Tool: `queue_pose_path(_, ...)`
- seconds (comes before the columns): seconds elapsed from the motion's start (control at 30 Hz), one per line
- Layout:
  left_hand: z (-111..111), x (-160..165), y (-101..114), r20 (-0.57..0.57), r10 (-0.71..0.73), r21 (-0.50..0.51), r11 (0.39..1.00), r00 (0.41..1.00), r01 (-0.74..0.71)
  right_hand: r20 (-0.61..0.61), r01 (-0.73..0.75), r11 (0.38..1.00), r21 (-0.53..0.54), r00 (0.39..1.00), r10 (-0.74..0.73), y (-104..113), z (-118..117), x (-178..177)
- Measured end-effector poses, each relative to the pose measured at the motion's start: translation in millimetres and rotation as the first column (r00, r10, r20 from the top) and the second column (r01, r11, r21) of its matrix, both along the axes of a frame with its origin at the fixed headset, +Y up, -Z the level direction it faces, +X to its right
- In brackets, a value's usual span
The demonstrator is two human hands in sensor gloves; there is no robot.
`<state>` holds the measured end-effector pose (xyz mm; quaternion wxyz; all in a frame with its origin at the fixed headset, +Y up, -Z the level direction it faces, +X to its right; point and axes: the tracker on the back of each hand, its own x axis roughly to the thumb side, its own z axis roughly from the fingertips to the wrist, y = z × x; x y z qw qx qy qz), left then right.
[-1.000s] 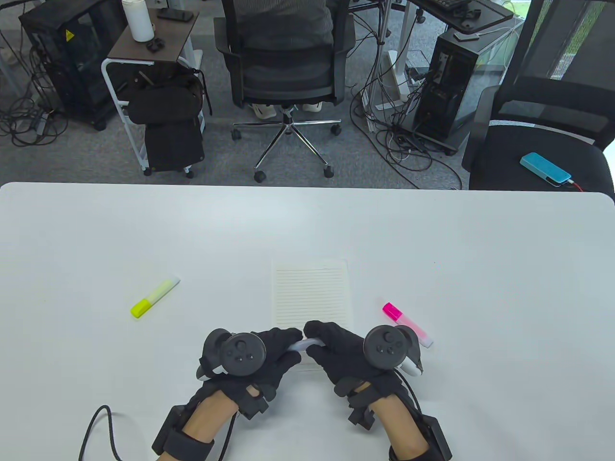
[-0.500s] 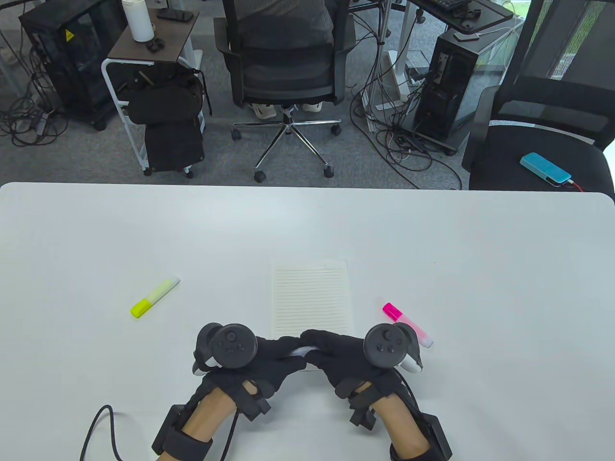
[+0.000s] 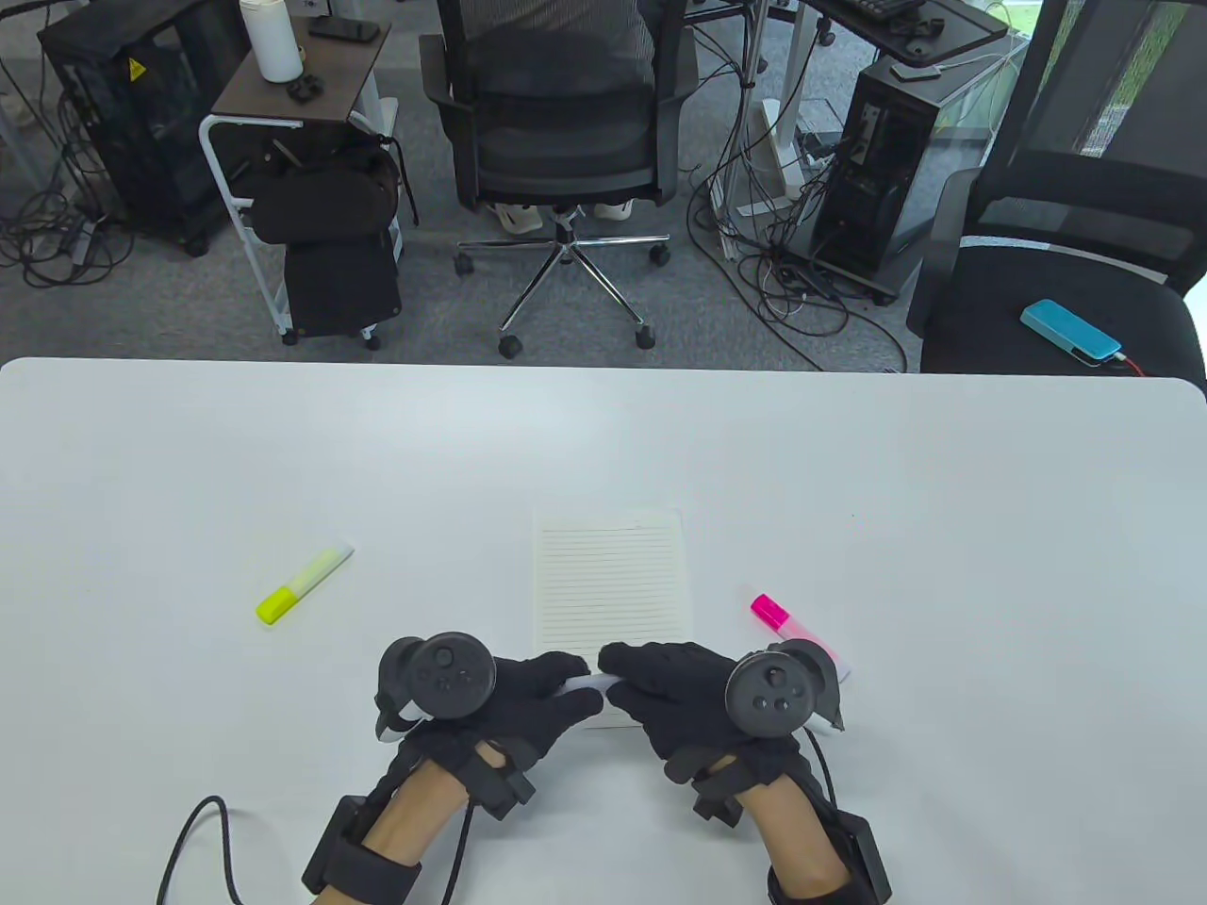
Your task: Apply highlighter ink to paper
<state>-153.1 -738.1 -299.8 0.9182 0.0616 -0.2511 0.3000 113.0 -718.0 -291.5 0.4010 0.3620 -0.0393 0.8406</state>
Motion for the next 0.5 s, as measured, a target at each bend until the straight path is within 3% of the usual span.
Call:
queue_pose_path(0.07,-3.7,-10.4,1.0,-0.067,-0.104,-0.023,0.995,0.992,0.102,0.055,0.011,1.000,-0.016,0.998,-0.010,2.0,-3.1,12.9)
queue_pose_path(0.13,-7.9,-23.2,-0.5,-0.174,-0.119,-0.046,0.993,0.977,0.113,0.128,0.027,0.999,-0.017,0.991,-0.025,4.5,-5.2,24.3)
queue_pose_path(0.23,-13.3,-35.4,-6.5,-0.269,-0.242,-0.186,0.963,0.932,0.197,0.188,0.036,0.998,-0.048,0.982,-0.026,4.5,-8.0,35.3)
queue_pose_path(0.37,-19.5,-38.9,-17.9,-0.273,-0.529,-0.343,0.834,0.803,0.432,0.219,-0.012,0.995,-0.099,0.975,0.033,-0.8,-11.0,37.9)
queue_pose_path(0.5,-21.7,-37.2,-24.9,-0.261,-0.547,-0.391,0.813,0.795,0.431,0.222,-0.085,0.987,-0.134,0.969,0.113,-5.7,-11.4,30.1)
